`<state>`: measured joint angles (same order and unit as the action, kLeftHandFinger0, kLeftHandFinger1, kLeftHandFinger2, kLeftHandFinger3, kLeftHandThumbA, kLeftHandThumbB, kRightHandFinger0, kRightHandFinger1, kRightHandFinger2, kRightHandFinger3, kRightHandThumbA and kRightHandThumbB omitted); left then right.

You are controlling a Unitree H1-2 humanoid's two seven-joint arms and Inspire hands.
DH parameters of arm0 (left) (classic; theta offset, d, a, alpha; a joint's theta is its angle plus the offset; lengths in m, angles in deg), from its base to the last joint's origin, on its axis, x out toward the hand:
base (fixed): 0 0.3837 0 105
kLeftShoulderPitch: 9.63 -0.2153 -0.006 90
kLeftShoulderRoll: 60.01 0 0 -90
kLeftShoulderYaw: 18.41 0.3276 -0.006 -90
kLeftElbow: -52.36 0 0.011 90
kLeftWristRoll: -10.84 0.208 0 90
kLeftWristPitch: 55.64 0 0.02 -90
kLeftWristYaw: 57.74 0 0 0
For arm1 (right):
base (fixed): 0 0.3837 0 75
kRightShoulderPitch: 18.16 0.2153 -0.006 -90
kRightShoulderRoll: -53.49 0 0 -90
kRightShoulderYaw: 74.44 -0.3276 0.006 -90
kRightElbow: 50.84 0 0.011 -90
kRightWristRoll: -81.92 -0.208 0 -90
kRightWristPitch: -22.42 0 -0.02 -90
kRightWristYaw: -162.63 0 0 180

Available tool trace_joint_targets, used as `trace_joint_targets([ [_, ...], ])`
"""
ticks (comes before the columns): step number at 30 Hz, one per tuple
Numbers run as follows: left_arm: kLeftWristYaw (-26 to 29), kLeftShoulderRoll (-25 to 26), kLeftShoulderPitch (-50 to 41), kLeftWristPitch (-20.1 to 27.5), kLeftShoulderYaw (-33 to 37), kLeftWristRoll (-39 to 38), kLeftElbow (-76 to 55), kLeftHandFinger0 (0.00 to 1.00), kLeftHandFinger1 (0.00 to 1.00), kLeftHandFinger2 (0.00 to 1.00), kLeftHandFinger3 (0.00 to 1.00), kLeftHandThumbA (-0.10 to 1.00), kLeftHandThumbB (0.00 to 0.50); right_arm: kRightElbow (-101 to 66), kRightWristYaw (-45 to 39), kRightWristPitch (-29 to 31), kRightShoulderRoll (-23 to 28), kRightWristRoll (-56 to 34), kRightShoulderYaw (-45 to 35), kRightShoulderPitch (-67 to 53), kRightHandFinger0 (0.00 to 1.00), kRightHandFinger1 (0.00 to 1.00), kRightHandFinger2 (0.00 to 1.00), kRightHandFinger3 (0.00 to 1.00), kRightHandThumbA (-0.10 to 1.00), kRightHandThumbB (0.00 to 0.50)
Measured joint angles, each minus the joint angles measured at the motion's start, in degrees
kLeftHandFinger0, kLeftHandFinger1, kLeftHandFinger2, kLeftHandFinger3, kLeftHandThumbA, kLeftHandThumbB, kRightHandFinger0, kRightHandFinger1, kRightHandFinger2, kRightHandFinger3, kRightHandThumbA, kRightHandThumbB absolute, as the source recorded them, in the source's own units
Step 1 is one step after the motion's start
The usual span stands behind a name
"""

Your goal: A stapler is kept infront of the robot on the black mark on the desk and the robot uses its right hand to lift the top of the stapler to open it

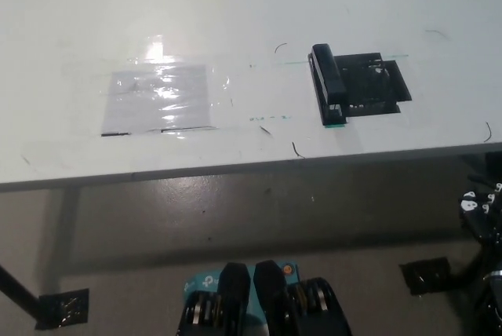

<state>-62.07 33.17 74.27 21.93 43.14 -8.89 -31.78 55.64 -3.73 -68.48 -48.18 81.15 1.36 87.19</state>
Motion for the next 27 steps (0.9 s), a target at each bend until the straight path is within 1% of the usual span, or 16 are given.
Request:
trace_joint_targets([
  [1, 0.00, 0.00, 0.02, -0.08, 0.05, -0.02, -0.01, 0.59, 0.60, 0.77, 0.92, 0.29, 0.132, -1.09, -0.03, -0.39, -0.03, -0.34, -0.02, 0.12, 0.13, 0.20, 0.34, 0.61, 0.27, 0.000],
  [3, -0.01, 0.00, 0.03, -0.22, 0.14, -0.05, -0.01, 0.56, 0.58, 0.75, 0.92, 0.30, 0.134, -3.36, -0.16, -1.19, -0.09, -0.76, 0.08, 0.48, 0.13, 0.20, 0.34, 0.63, 0.26, 0.000],
  [4, -0.02, 0.00, 0.03, -0.27, 0.16, -0.07, -0.01, 0.56, 0.58, 0.74, 0.90, 0.31, 0.152, -4.74, -0.33, -1.69, -0.12, -0.88, 0.23, 0.80, 0.15, 0.21, 0.35, 0.64, 0.26, 0.000],
  [5, -0.02, 0.00, 0.04, -0.28, 0.16, -0.09, 0.01, 0.58, 0.59, 0.76, 0.91, 0.32, 0.143, -5.46, -0.40, -1.96, -0.12, -0.95, 0.32, 1.10, 0.18, 0.23, 0.36, 0.65, 0.27, 0.000],
  [7, -0.04, 0.00, 0.04, -0.27, 0.23, -0.10, 0.04, 0.58, 0.60, 0.76, 0.91, 0.32, 0.154, -7.30, -0.55, -2.86, -0.17, -1.21, 0.62, 2.24, 0.22, 0.25, 0.38, 0.68, 0.25, 0.000],
  [9, -0.03, 0.00, 0.04, -0.30, 0.28, -0.11, 0.03, 0.59, 0.60, 0.78, 0.93, 0.31, 0.139, -9.20, -0.77, -3.77, -0.52, -2.01, 0.76, 3.70, 0.21, 0.23, 0.37, 0.67, 0.22, 0.000],
  [11, -0.04, 0.00, 0.06, -0.33, 0.32, -0.12, 0.02, 0.61, 0.61, 0.79, 0.95, 0.32, 0.141, -11.16, -0.90, -4.84, -1.45, -3.03, 0.79, 5.70, 0.22, 0.22, 0.37, 0.67, 0.22, 0.000],
  [13, -0.11, 0.00, 0.05, -0.33, 0.38, -0.15, 0.03, 0.61, 0.61, 0.78, 0.94, 0.32, 0.153, -13.20, -0.93, -6.30, -2.38, -3.48, 1.27, 7.46, 0.25, 0.27, 0.40, 0.69, 0.27, 0.003],
  [15, -0.22, 0.00, 0.07, -0.33, 0.42, -0.15, 0.05, 0.61, 0.61, 0.76, 0.92, 0.32, 0.153, -14.45, -0.93, -7.68, -3.55, -4.05, 1.73, 9.65, 0.24, 0.27, 0.41, 0.71, 0.27, 0.000],
  [16, -0.26, 0.00, 0.08, -0.33, 0.44, -0.15, 0.05, 0.62, 0.61, 0.75, 0.91, 0.30, 0.149, -14.76, -0.94, -8.42, -4.01, -4.32, 1.97, 10.61, 0.24, 0.27, 0.40, 0.70, 0.26, 0.000],
  [17, -0.27, 0.00, 0.09, -0.35, 0.44, -0.16, 0.04, 0.61, 0.61, 0.76, 0.91, 0.30, 0.154, -14.86, -0.96, -8.91, -4.31, -4.53, 2.18, 11.37, 0.26, 0.30, 0.43, 0.71, 0.26, 0.000],
  [19, -0.28, 0.00, 0.10, -0.41, 0.44, -0.17, 0.04, 0.61, 0.61, 0.76, 0.92, 0.30, 0.149, -14.78, -1.14, -10.32, -5.02, -5.18, 2.56, 12.91, 0.28, 0.30, 0.45, 0.73, 0.24, 0.000],
  [21, -0.34, -0.01, 0.09, -0.40, 0.45, -0.17, 0.06, 0.61, 0.61, 0.75, 0.92, 0.31, 0.168, -14.27, -1.50, -11.61, -5.40, -6.02, 2.93, 13.91, 0.37, 0.36, 0.48, 0.78, 0.25, 0.000],
  [22, -0.38, -0.01, 0.09, -0.40, 0.46, -0.18, 0.06, 0.62, 0.61, 0.74, 0.92, 0.30, 0.156, -14.05, -1.78, -12.31, -5.47, -6.33, 3.25, 14.31, 0.38, 0.37, 0.49, 0.79, 0.26, 0.000],
  [26, -0.61, -0.01, 0.10, -0.40, 0.42, -0.27, 0.09, 0.59, 0.60, 0.75, 0.92, 0.29, 0.137, -11.45, -2.86, -15.48, -6.03, -7.89, 3.98, 15.45, 0.39, 0.38, 0.50, 0.81, 0.24, 0.000],
  [27, -0.62, -0.01, 0.11, -0.41, 0.42, -0.27, 0.09, 0.60, 0.60, 0.75, 0.91, 0.30, 0.141, -10.70, -3.06, -16.19, -6.31, -8.39, 3.97, 15.55, 0.35, 0.39, 0.51, 0.81, 0.22, 0.000],
])
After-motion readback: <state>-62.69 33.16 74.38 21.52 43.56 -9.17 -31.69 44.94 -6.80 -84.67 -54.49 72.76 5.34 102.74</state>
